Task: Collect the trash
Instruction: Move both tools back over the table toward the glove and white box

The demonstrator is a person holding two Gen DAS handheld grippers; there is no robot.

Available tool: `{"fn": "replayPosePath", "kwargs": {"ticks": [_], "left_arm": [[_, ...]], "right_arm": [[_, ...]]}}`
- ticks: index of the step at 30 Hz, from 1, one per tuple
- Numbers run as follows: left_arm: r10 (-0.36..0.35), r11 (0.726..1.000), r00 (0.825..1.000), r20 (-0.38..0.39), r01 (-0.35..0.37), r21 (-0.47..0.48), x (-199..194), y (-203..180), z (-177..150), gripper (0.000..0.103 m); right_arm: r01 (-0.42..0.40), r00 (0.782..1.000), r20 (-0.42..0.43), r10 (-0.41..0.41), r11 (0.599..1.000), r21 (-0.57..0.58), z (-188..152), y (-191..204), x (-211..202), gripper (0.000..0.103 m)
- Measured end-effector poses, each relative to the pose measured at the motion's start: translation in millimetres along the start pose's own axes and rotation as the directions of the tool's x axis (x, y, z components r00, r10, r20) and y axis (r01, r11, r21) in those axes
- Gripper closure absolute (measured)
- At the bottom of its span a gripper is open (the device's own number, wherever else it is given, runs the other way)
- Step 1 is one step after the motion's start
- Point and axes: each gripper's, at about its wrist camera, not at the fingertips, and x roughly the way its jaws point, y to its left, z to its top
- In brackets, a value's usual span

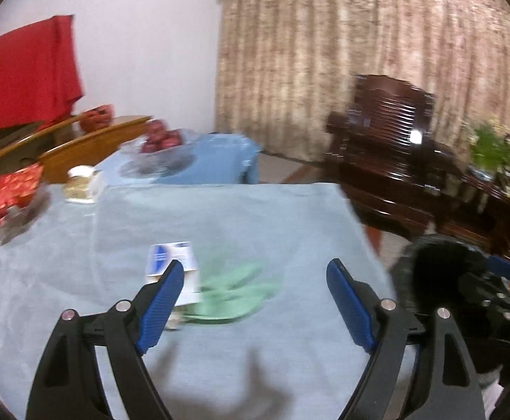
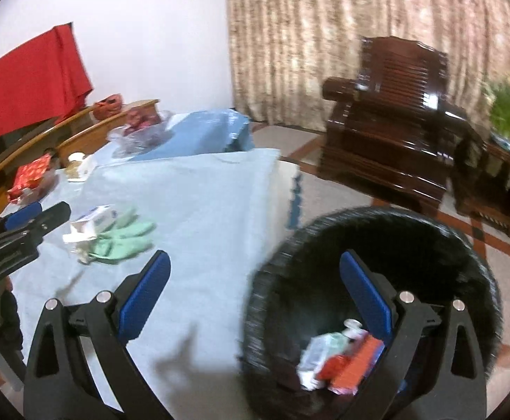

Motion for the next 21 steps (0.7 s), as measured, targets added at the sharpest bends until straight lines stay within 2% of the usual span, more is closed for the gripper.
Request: {"fn": "replayPosePath", "kwargs": {"ticks": [8, 21], "left_arm": [[0.079, 0.995, 0.996, -0.043, -0.082, -0.062, 31, 54, 5, 0.021], [0.086, 0.991, 0.984, -0.155, -0.1, -0.084, 93, 68, -4, 0.021]], "right_arm": [[-0.058, 0.998, -0.026, 0.057, 0.997, -0.041, 14, 45, 37, 0.008], [-0.076, 0.994, -0.084, 0.072, 0.996, -0.04, 16, 67, 92, 0.008]]}}
